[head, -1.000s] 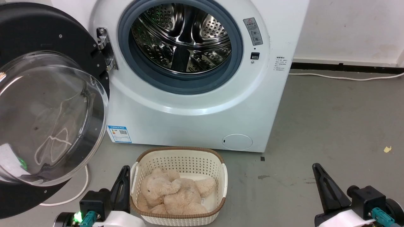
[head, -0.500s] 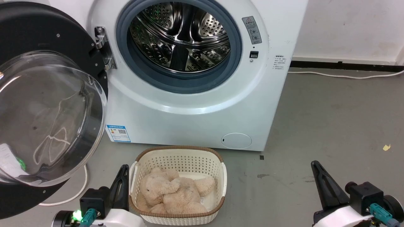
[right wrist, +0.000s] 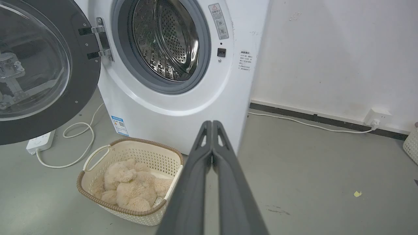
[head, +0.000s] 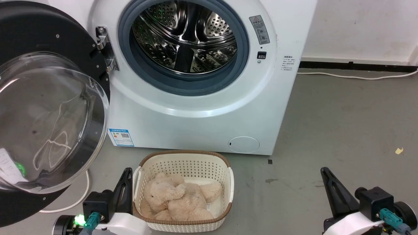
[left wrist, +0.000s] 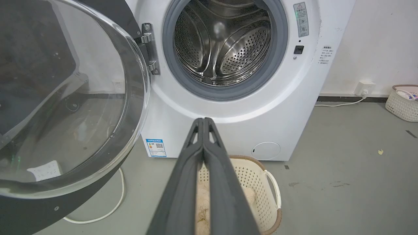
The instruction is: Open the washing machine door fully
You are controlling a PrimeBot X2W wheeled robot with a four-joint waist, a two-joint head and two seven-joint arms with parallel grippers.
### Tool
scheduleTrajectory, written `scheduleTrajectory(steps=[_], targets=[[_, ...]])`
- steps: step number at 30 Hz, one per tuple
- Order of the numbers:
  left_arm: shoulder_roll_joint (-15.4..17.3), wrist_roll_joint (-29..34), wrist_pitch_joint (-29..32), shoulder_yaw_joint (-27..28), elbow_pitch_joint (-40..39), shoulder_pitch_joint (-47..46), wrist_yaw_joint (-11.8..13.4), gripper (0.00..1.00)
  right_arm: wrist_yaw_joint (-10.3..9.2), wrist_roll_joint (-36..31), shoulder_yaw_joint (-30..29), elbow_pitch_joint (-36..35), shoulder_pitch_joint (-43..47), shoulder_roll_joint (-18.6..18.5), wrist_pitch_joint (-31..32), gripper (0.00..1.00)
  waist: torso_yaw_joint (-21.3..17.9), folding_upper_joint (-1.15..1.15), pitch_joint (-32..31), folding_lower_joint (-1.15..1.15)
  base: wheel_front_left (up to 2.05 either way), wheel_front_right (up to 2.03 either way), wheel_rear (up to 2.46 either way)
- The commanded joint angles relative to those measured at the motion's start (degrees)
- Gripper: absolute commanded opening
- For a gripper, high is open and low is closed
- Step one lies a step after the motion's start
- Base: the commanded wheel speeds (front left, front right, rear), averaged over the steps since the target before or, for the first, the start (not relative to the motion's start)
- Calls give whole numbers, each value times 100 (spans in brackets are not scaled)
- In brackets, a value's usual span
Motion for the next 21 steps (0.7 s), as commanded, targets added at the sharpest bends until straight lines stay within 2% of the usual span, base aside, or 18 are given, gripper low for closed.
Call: scheduleTrajectory(steps=[1, 21], targets=[[-27, 65, 24, 42, 24, -75, -33, 0, -5, -26, 17, 14, -115, 7, 13, 0, -1, 0, 2, 0, 0, 0, 0], [-192, 350, 146, 263, 75, -160, -191, 0, -6, -67, 41, 48, -202, 8, 176, 0, -38, 0, 46, 0, 0, 0, 0]])
